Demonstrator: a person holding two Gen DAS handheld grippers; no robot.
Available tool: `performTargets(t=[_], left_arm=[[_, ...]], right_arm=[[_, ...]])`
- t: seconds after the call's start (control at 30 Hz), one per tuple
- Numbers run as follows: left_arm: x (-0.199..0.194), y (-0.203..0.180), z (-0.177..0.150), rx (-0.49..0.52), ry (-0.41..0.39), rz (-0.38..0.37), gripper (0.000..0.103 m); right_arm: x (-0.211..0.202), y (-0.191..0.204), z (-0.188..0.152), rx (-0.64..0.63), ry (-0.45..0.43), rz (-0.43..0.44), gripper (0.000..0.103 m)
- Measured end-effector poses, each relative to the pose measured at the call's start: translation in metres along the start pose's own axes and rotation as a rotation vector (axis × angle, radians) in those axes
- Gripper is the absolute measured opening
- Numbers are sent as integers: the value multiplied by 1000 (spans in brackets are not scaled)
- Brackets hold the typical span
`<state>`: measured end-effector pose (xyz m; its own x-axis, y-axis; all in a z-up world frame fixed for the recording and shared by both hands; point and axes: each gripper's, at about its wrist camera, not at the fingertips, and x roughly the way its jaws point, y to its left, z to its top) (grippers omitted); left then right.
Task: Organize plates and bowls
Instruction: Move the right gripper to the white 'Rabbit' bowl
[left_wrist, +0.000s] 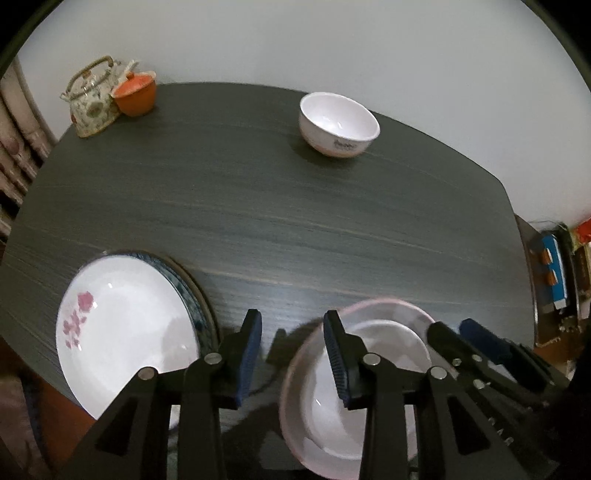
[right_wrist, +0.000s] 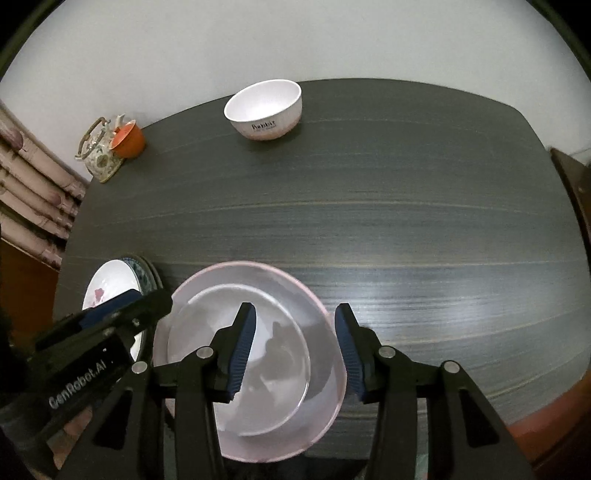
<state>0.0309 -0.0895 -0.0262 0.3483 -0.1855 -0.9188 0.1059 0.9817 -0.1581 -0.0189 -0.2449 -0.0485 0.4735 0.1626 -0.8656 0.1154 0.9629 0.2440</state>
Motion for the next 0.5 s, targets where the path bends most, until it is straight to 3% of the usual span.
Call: performTargets(t=[0.1, 0.5], left_arm=[[3, 4, 7, 3, -32, 25, 46], [34, 13, 62, -14, 0, 41, 46]], right_arm=[[3, -3, 5, -8, -12, -17, 43], [24, -18, 39, -66, -36, -86, 46]])
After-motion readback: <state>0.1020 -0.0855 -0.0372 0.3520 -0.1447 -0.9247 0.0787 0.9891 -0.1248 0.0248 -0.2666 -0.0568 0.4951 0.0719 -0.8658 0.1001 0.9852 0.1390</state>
